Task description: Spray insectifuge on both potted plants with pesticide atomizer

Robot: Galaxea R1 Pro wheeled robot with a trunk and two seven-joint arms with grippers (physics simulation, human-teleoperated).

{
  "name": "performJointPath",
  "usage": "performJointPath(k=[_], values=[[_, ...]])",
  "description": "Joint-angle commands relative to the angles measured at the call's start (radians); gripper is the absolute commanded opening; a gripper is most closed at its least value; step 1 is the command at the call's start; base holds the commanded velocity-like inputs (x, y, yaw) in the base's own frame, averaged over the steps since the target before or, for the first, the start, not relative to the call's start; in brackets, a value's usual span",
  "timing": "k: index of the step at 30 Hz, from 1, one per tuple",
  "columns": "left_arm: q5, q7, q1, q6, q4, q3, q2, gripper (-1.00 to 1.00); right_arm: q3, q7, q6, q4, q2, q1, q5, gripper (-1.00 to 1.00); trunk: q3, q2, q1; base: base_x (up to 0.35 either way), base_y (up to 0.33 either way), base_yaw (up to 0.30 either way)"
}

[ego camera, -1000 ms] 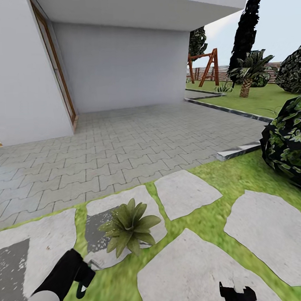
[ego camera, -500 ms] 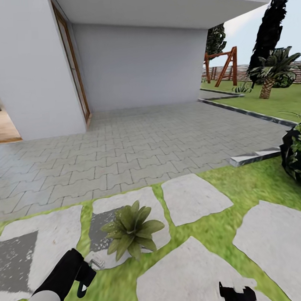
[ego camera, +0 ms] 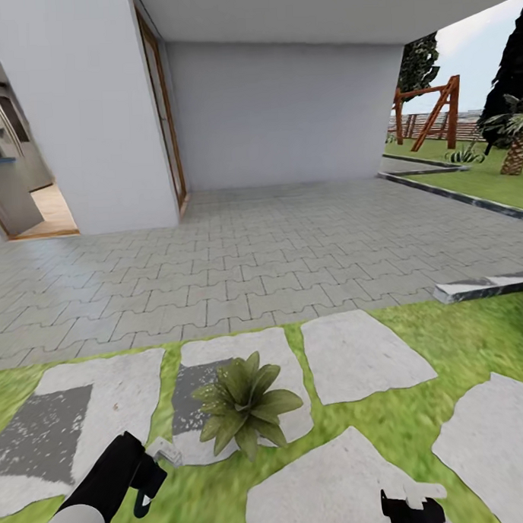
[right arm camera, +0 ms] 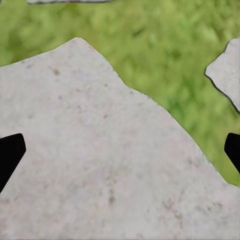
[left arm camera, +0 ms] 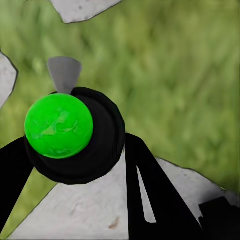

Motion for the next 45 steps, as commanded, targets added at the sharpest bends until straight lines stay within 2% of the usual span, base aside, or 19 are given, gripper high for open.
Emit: performJointPath(k=[1, 6, 9, 13, 14, 15, 17, 20, 21, 25, 26, 29, 31, 33, 36, 45], values=[[-0.008, -0.011, -0.001, -0.002, -0.002, 0.005, -0.001, -1.0, -0.006, -0.004, -0.005, 0.002, 0.0, -0.001, 0.011, 1.0, -0.001, 0.0, 0.0, 0.0, 0.0, 0.045], [0.0, -0.02, -0.005, -0.005, -0.006, 0.009, -0.005, -1.0, -0.006, -0.004, -0.004, 0.002, -0.001, -0.001, 0.011, 1.0, -0.001, 0.0, 0.0, 0.0, 0.0, 0.01], [-0.003, -0.048, -0.016, 0.003, -0.009, 0.007, -0.008, -1.0, -0.006, -0.004, -0.004, 0.002, -0.001, -0.001, 0.011, 1.0, -0.001, 0.0, 0.0, 0.0, 0.0, 0.0], [-0.018, -0.179, -0.034, 0.009, -0.014, -0.057, -0.007, -1.0, -0.006, -0.003, -0.004, 0.002, -0.003, -0.001, 0.011, 1.0, -0.001, 0.0, 0.0, 0.0, 0.0, 0.0], [-0.025, -0.193, -0.042, 0.017, -0.014, -0.071, -0.005, -1.0, -0.006, -0.002, -0.004, 0.002, -0.003, -0.001, 0.011, 1.0, -0.001, 0.0, 0.0, 0.0, 0.0, 0.0], [-0.044, -0.211, -0.055, 0.056, -0.014, -0.093, -0.005, -1.0, -0.006, -0.002, -0.004, 0.002, -0.003, -0.001, 0.012, 1.0, -0.001, 0.0, 0.0, 0.0, 0.0, 0.0], [-0.053, -0.217, -0.061, 0.082, -0.015, -0.101, -0.01, -1.0, -0.006, -0.002, -0.004, 0.002, -0.003, -0.001, 0.012, 1.0, -0.001, 0.0, 0.0, 0.0, 0.0, 0.0], [-0.057, -0.22, -0.073, 0.091, -0.015, -0.103, -0.014, -1.0, -0.006, -0.002, -0.005, 0.002, -0.003, -0.001, 0.012, 1.0, -0.001, 0.0, 0.0, 0.0, 0.0, 0.0], [-0.062, -0.221, -0.096, 0.105, -0.015, -0.105, -0.014, -1.0, -0.006, -0.002, -0.005, 0.002, -0.003, -0.001, 0.012, 1.0, -0.001, 0.0, 0.0, 0.0, 0.0, 0.0], [-0.111, -0.223, -0.122, 0.151, -0.015, -0.111, -0.013, -1.0, -0.006, -0.002, -0.005, 0.002, -0.003, -0.001, 0.012, 1.0, -0.001, 0.0, 0.0, 0.0, 0.0, 0.0], [-0.12, -0.244, -0.15, 0.156, -0.014, -0.113, -0.015, -1.0, -0.006, -0.002, -0.005, 0.002, -0.003, -0.001, 0.012, 1.0, -0.001, 0.0, 0.0, 0.0, 0.0, 0.0], [-0.127, -0.314, -0.175, 0.156, -0.012, -0.116, -0.013, -1.0, -0.006, -0.002, -0.005, 0.002, -0.003, -0.001, 0.012, 1.0, -0.001, 0.0, 0.0, 0.0, 0.0, 0.0], [-0.137, -0.337, -0.176, 0.154, -0.011, -0.119, -0.011, -1.0, -0.006, -0.002, -0.005, 0.002, -0.003, -0.001, 0.012, 1.0, -0.001, 0.0, 0.0, 0.0, 0.0, 0.0], [-0.171, -0.351, -0.172, 0.154, -0.009, -0.12, -0.008, -1.0, -0.006, -0.002, -0.005, 0.001, -0.003, -0.001, 0.011, 1.0, -0.001, 0.0, 0.0, 0.0, 0.0, 0.0], [-0.194, -0.354, -0.17, 0.153, 0.001, -0.116, 0.0, -1.0, -0.006, -0.002, -0.005, 0.0, -0.003, -0.001, 0.011, 1.0, -0.001, 0.0, 0.0, 0.0, 0.0, 0.0], [-0.2, -0.346, -0.146, 0.152, 0.002, -0.112, 0.002, -1.0, -0.006, -0.002, -0.005, 0.0, -0.001, -0.001, 0.011, 1.0, -0.001, 0.0, 0.0, 0.0, 0.0, 0.207]])
